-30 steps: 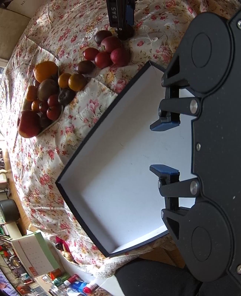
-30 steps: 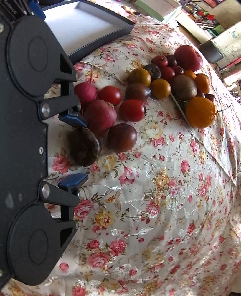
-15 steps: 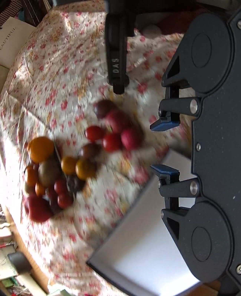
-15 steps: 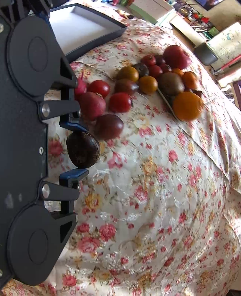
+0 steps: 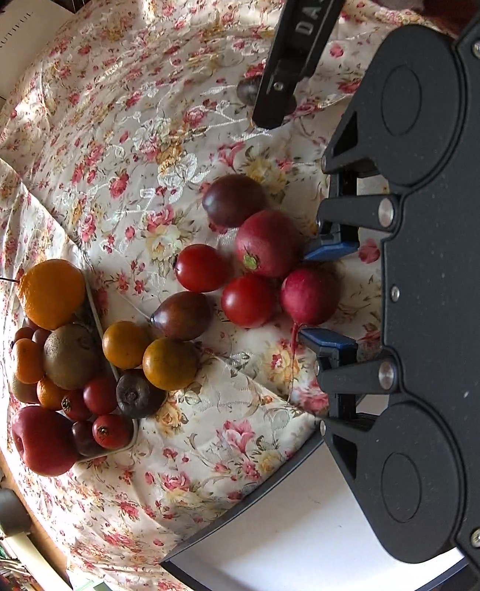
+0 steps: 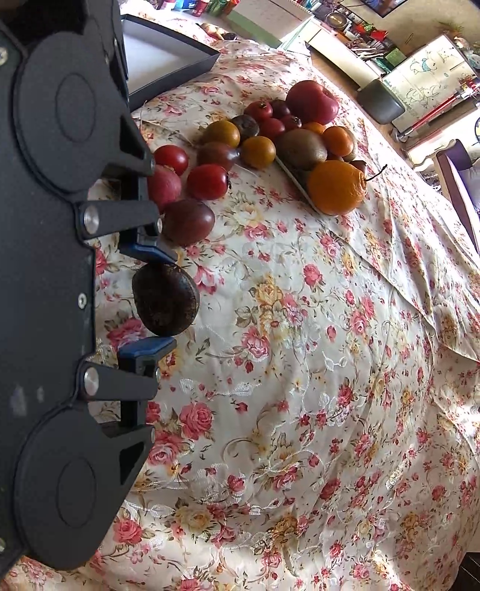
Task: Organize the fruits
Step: 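Grasp the red radish with the left gripper while the right gripper holds the plum, then carry radish and plum into the white box and open both grippers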
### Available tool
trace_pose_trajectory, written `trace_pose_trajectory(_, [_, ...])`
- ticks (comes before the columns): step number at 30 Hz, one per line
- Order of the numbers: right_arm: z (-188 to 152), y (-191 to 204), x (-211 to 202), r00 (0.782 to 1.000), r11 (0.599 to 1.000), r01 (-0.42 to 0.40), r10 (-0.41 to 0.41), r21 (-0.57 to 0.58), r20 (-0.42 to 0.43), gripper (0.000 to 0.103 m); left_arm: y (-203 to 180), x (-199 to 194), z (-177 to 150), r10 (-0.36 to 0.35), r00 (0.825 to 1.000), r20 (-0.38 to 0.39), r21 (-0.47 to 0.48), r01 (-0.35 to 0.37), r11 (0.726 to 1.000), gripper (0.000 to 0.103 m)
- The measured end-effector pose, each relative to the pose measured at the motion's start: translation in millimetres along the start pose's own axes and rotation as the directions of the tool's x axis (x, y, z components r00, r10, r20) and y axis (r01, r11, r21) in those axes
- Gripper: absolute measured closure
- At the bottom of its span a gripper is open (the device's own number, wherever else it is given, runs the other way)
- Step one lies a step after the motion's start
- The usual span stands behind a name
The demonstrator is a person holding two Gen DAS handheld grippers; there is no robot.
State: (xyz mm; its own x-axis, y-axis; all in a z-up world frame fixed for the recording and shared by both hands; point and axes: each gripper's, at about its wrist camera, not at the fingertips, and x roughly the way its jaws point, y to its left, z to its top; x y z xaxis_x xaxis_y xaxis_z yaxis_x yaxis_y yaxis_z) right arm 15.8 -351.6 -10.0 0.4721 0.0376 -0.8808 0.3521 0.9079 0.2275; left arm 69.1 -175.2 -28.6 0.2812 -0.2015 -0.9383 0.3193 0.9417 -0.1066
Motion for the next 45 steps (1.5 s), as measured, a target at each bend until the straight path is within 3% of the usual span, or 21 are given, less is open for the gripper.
trace_pose_trajectory(5, [-1.8, 3.8, 0.6, 1.000, 1.000, -0.004, 0.004, -0.014, 0.000, 0.059, -1.9, 12.0, 2.8, 0.011, 1.000, -0.014, -0.011, -0.011, 1.000, 0.056])
trace_pose_trajectory(10, [-2.8, 7.4, -0.4, 1.000, 1.000, -0.003, 0.003, -0.027, 0.002, 0.059, -4.3, 7.3, -1.6, 0.015, 0.999, 0.042, 0.006, -0.016, 1.000, 0.060])
trace_pose_trajectory(19, [-4.3, 25.7, -24.8, 0.999, 0.998, -0.024, 0.026, -0.066, 0.037, 0.059, 25.6, -41.1, -15.4, -0.023, 0.996, 0.083, -0.077, 0.030, 0.997, 0.060])
trace_pose_trajectory(26, [-18.6, 72.7, -36.9, 0.997, 0.984, -0.069, 0.073, -0.166, 0.018, 0.059, 85.1, -71.4, -37.2, 0.100, 0.988, 0.115, -0.175, -0.079, 0.981, 0.060])
trace_pose_trajectory(35, [-60.9, 169.9, -28.3, 0.983, 0.927, -0.175, 0.147, -0.331, -0.106, 0.059, 169.8, -86.8, -64.7, 0.239, 0.967, 0.084, -0.338, -0.198, 0.920, 0.060])
trace_pose_trajectory(39, [-75.7, 207.3, -25.8, 0.982, 0.912, -0.179, 0.141, -0.368, -0.128, 0.059, 187.6, -92.9, -75.8, 0.322, 0.941, 0.109, -0.359, -0.264, 0.895, 0.060])
trace_pose_trajectory(40, [-78.4, 214.8, -24.3, 0.981, 0.911, -0.180, 0.139, -0.370, -0.135, 0.059, 193.6, -90.9, -77.7, 0.325, 0.941, 0.099, -0.376, -0.267, 0.888, 0.060])
trace_pose_trajectory(43, [-84.7, 228.9, -17.7, 0.982, 0.915, -0.163, 0.113, -0.370, -0.154, 0.059, 209.7, -82.2, -80.9, 0.221, 0.973, 0.060, -0.405, -0.178, 0.897, 0.060])
trace_pose_trajectory(45, [-89.5, 235.7, -10.9, 0.984, 0.917, -0.137, 0.081, -0.374, -0.161, 0.059, 210.7, -77.4, -81.5, 0.195, 0.980, 0.041, -0.404, -0.162, 0.900, 0.060])
